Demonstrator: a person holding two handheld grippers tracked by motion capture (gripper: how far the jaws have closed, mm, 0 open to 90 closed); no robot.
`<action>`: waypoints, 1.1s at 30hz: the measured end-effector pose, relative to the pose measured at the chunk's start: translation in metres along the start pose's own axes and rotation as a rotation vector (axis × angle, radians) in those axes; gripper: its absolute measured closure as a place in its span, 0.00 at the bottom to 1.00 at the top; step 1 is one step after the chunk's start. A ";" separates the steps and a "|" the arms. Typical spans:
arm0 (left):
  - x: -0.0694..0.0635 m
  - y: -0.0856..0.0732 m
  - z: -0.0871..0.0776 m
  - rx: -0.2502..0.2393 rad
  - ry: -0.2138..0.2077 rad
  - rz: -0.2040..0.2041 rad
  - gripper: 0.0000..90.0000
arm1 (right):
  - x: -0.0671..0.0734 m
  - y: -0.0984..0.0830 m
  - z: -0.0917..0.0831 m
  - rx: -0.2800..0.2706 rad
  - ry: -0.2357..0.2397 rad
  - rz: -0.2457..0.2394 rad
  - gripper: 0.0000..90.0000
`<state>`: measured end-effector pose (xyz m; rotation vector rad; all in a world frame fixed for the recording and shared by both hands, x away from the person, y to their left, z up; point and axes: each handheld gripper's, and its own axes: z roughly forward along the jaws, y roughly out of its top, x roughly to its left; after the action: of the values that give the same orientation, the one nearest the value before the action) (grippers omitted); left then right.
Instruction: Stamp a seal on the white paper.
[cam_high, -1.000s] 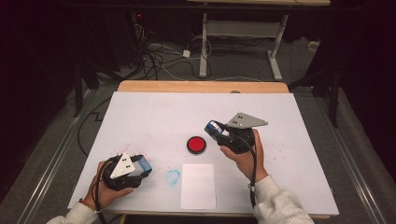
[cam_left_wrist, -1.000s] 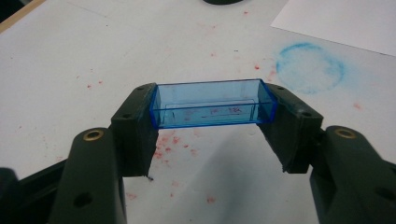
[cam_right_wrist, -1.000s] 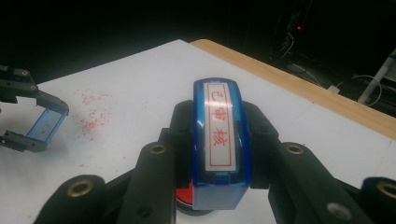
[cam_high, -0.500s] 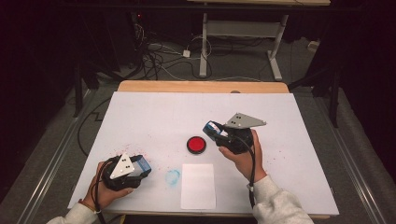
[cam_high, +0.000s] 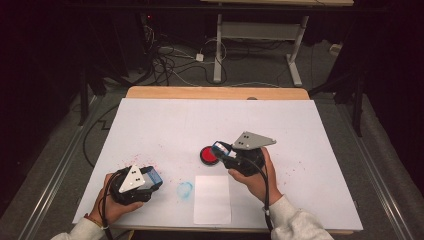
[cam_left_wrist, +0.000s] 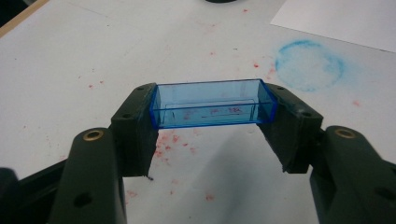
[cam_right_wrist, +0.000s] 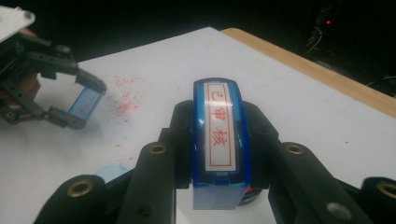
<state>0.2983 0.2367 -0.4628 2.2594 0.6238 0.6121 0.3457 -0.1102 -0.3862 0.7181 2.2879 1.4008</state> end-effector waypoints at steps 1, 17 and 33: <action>0.000 0.000 0.000 0.000 0.001 -0.001 0.43 | 0.003 -0.001 0.001 0.006 0.007 -0.006 0.78; -0.002 0.001 0.001 0.018 -0.009 0.004 0.43 | 0.039 -0.025 0.003 0.087 0.103 -0.077 0.78; -0.002 0.002 0.004 0.023 -0.018 0.005 0.43 | 0.048 -0.061 0.018 0.200 0.142 -0.118 0.78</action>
<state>0.2993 0.2323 -0.4642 2.2865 0.6192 0.5890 0.3026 -0.0920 -0.4512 0.5450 2.5624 1.2167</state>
